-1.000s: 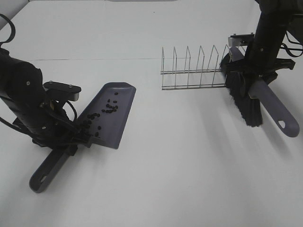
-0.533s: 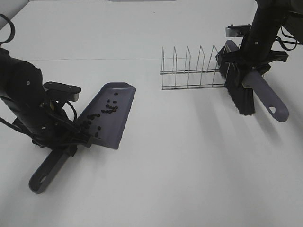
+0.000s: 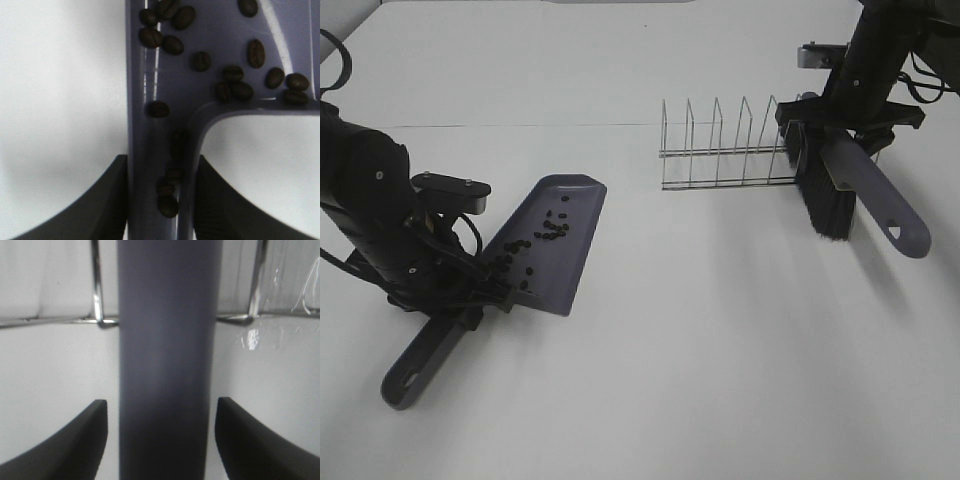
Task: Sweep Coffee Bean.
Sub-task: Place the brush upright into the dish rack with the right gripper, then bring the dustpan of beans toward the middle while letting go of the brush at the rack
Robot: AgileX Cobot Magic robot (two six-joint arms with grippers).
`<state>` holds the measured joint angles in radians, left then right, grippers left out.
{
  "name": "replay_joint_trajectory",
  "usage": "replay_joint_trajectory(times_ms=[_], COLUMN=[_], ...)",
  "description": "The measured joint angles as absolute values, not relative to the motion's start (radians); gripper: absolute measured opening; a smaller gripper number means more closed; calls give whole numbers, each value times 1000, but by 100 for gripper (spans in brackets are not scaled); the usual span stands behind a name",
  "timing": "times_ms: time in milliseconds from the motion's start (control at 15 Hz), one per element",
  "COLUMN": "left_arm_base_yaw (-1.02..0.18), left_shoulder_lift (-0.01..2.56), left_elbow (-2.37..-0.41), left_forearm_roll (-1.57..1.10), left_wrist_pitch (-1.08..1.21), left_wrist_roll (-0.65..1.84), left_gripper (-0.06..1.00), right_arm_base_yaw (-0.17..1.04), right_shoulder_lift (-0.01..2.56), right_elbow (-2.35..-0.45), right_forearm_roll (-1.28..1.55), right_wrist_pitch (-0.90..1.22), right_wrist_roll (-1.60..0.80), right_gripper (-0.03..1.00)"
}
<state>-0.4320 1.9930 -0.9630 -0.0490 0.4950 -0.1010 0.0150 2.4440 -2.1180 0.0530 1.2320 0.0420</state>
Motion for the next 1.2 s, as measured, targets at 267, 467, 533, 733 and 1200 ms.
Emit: replay_joint_trajectory(times_ms=[267, 467, 533, 733, 1200], left_arm_base_yaw=[-432, -432, -432, -432, -432], left_shoulder_lift=[1992, 1990, 1990, 1991, 2004], left_elbow=[-963, -963, -963, -974, -1018], left_forearm_roll=[-109, -180, -191, -191, -174], left_wrist_pitch=[513, 515, 516, 528, 583], left_wrist_roll=[-99, -99, -115, -153, -163], left_gripper=[31, 31, 31, 31, 32], right_arm_base_yaw=[15, 15, 15, 15, 15], right_shoulder_lift=[2399, 2351, 2329, 2270, 2244], right_elbow=[-2170, -2170, -2170, -2170, -2170], right_forearm_roll=[53, 77, 104, 154, 171], right_wrist_pitch=[1222, 1222, 1222, 1222, 1222], right_wrist_roll=[45, 45, 45, 45, 45], right_gripper=[60, 60, 60, 60, 60])
